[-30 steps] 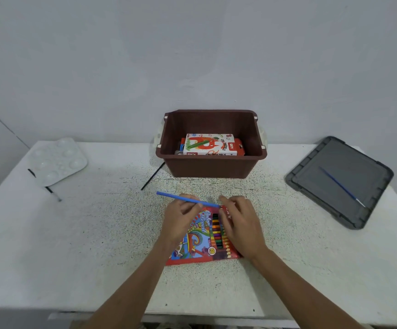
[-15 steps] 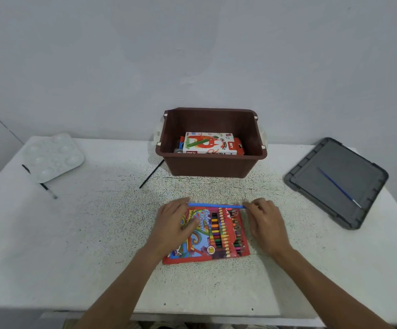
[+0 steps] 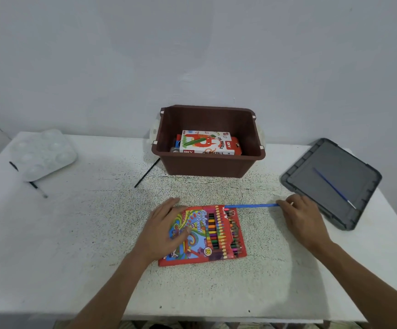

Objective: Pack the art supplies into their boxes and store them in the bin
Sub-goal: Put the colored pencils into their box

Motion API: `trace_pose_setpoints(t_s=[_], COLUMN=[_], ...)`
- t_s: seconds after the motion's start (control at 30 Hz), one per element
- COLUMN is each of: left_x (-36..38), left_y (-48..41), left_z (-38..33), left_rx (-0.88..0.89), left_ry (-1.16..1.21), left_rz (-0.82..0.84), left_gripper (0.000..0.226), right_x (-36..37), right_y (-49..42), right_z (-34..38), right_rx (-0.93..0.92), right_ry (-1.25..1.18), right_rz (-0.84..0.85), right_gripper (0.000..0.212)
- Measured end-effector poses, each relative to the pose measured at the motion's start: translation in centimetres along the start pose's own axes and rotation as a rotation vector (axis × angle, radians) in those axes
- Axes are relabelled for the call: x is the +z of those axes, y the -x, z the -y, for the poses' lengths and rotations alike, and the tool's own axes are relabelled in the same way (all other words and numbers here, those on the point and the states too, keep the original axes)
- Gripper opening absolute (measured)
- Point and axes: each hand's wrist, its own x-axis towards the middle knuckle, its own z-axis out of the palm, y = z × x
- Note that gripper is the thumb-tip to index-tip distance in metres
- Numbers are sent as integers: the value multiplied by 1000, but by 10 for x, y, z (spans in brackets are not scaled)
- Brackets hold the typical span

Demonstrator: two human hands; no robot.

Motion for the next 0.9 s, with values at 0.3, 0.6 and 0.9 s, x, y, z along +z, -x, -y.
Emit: trace_pose_setpoints(t_s=[0.3, 0.6, 0.9], left_x=[0, -3, -5], left_y=[1, 2, 3], left_z=[-1, -4, -7], left_rx=[-7, -3, -54], left_ry=[-2, -19, 21], left_rz=[21, 37, 52], left_gripper=[66, 71, 69], right_x=[9, 22, 22], right_y=[-20, -7, 0], right_z=[38, 108, 122], right_rx=[-75, 20, 107], right_ry=[-1, -271, -353], right_rz=[20, -6, 50], right_gripper=[36, 42, 41])
